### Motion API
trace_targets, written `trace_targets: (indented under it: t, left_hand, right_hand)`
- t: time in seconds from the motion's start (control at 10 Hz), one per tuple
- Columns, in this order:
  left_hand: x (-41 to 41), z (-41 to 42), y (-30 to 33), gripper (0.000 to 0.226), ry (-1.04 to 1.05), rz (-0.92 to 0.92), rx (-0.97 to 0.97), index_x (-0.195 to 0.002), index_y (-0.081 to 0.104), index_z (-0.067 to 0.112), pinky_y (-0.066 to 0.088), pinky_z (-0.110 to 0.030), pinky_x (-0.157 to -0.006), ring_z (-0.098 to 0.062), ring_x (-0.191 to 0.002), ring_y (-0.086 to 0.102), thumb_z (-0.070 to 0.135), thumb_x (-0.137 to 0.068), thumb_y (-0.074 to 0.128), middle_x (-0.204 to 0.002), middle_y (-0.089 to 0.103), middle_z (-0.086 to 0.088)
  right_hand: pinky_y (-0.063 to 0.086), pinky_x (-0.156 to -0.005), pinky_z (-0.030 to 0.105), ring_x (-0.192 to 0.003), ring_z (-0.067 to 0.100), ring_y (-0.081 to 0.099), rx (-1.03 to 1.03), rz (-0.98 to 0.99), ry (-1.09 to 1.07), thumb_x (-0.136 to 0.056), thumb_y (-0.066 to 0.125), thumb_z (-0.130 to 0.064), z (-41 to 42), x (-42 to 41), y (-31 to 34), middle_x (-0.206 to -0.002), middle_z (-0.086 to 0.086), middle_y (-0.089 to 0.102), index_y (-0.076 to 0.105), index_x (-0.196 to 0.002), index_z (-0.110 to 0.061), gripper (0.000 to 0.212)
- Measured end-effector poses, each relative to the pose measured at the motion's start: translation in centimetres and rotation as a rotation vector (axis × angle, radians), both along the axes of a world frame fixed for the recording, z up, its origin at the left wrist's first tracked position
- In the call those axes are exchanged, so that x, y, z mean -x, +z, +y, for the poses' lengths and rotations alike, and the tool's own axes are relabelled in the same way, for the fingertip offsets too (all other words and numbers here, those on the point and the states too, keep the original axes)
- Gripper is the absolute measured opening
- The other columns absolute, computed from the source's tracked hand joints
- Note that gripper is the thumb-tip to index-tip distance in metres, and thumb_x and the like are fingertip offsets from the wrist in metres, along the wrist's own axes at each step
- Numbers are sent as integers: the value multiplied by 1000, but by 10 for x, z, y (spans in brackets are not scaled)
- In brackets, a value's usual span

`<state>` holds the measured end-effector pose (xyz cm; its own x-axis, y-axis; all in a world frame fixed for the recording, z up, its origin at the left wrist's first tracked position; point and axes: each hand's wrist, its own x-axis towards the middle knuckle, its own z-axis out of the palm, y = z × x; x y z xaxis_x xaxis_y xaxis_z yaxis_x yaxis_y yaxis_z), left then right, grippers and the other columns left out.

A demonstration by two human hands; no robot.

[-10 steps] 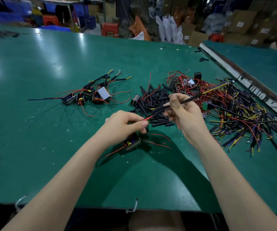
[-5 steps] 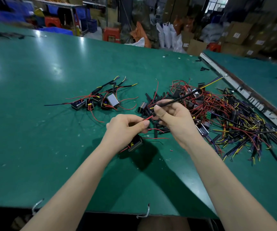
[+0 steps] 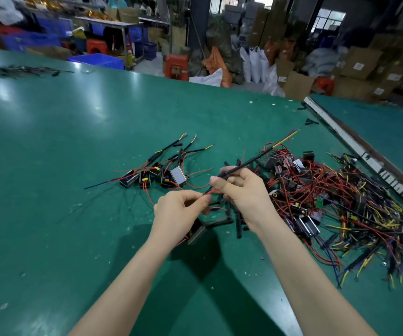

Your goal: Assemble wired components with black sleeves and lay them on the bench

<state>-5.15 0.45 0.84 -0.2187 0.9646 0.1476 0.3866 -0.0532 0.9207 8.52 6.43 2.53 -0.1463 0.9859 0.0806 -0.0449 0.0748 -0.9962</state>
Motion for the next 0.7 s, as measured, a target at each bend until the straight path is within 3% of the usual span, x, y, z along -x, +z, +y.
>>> trace_targets:
  t: [0.1, 0.2, 0.3, 0.4, 0.5, 0.6, 0.7]
  left_hand:
    - [6, 13, 7, 21, 62, 22, -18, -67, 72, 30, 36, -27, -59, 3, -45, 46, 35, -86, 66, -56, 65, 14]
    - [21, 32, 23, 25, 192, 88, -78, -62, 68, 33, 41, -24, -61, 3, -54, 53, 36, -86, 64, -58, 67, 16]
    - [40, 60, 39, 31, 354, 151, -52, -59, 68, 27, 42, -27, -63, -18, -64, 58, 39, -87, 61, -57, 65, 9]
    - [54, 92, 48, 37, 339, 383, 149, -77, 72, 12, 44, -34, -68, -34, -80, 62, 40, -93, 53, -75, 68, -15]
    - [60, 109, 47, 49, 210, 554, 387, -93, 59, -5, 43, -36, -79, -40, -102, 57, 41, -98, 43, -105, 63, -28]
    - [67, 101, 57, 54, 106, 676, 395, -114, 57, -3, 42, -34, -89, -36, -115, 54, 46, -95, 46, -124, 59, -23]
    - [88, 71, 92, 65, 61, 501, 159, -129, 57, 22, 41, -28, -96, -15, -108, 60, 67, -82, 53, -123, 63, -2]
  right_hand:
    - [46, -59, 19, -69, 11, 67, 59, -51, 66, -85, 71, -17, 15, 11, 7, -73, -4, 70, 55, -104, -17, 25]
    - [50, -62, 19, -79, 8, 70, 165, -54, 136, -91, 62, -35, 30, 20, 15, -88, -4, 74, 43, -122, -18, 40]
    - [51, -61, 19, -78, 9, 69, 196, -83, 119, -92, 61, -36, 41, 17, 14, -96, -1, 72, 39, -131, -18, 48]
    - [50, -57, 19, -72, 8, 69, 230, -85, 116, -92, 62, -27, 42, 2, 10, -93, 0, 72, 41, -128, -17, 43]
    - [50, -61, 19, -77, 7, 69, 219, -173, 125, -92, 61, -24, 32, -18, 14, -101, -1, 71, 46, -124, -18, 37]
    - [51, -63, 18, -81, 6, 69, 140, -155, 79, -90, 62, -17, 16, -42, 33, -102, -1, 72, 56, -117, -20, 28]
    - [52, -62, 16, -84, 7, 70, -86, -140, -67, -79, 68, -29, -8, -71, 70, -99, -5, 73, 67, -101, -27, 22]
